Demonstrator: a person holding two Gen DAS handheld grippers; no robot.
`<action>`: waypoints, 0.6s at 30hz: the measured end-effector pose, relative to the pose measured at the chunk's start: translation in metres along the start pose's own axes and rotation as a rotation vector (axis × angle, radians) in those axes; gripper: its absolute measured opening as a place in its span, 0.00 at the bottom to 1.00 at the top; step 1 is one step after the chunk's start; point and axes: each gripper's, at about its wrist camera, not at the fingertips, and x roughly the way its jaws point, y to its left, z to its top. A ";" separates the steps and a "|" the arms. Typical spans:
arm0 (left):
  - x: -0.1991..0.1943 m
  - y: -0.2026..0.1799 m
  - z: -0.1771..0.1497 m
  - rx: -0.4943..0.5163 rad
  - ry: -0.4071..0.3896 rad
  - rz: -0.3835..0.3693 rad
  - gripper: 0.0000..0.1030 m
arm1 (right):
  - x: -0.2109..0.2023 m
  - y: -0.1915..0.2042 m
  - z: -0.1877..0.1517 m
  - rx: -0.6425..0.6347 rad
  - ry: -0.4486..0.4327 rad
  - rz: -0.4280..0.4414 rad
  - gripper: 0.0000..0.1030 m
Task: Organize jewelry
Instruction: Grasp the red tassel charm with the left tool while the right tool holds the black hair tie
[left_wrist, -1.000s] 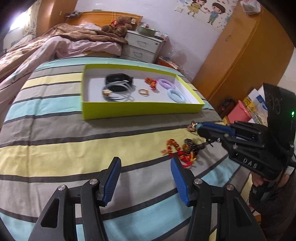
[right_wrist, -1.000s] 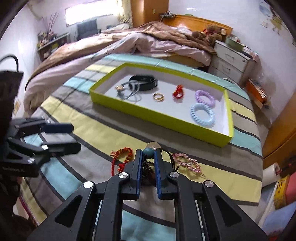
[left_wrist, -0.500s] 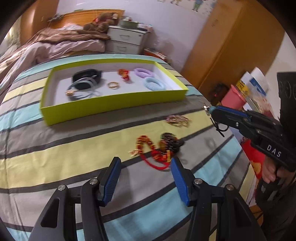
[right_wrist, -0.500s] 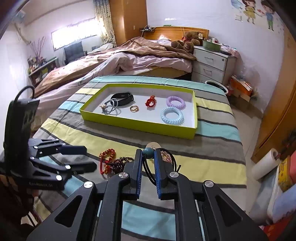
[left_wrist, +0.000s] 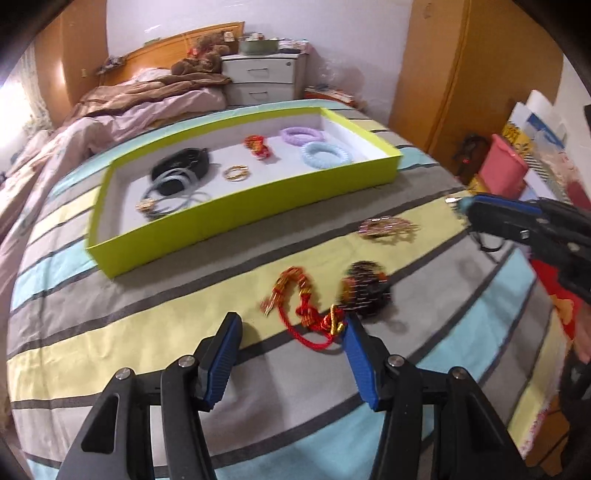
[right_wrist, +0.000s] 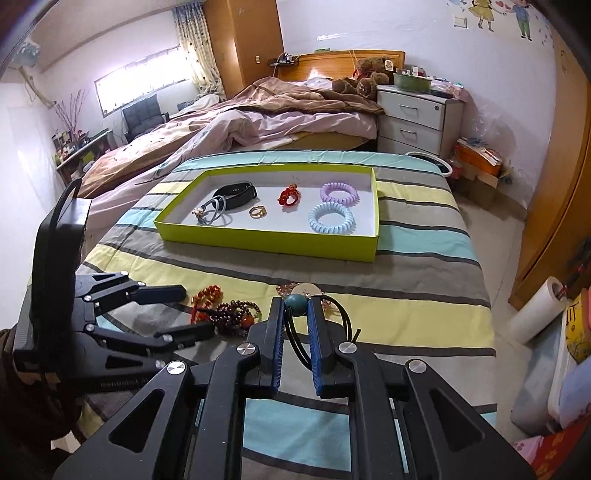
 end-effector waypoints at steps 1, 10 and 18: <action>-0.001 0.002 -0.001 0.000 0.000 0.003 0.54 | 0.000 -0.001 0.000 0.004 -0.001 0.001 0.12; 0.004 0.010 0.005 -0.041 -0.015 -0.020 0.54 | -0.002 -0.005 -0.003 0.016 -0.013 0.008 0.12; 0.009 0.003 0.010 -0.023 -0.024 0.023 0.51 | -0.002 -0.005 -0.003 0.018 -0.012 0.011 0.12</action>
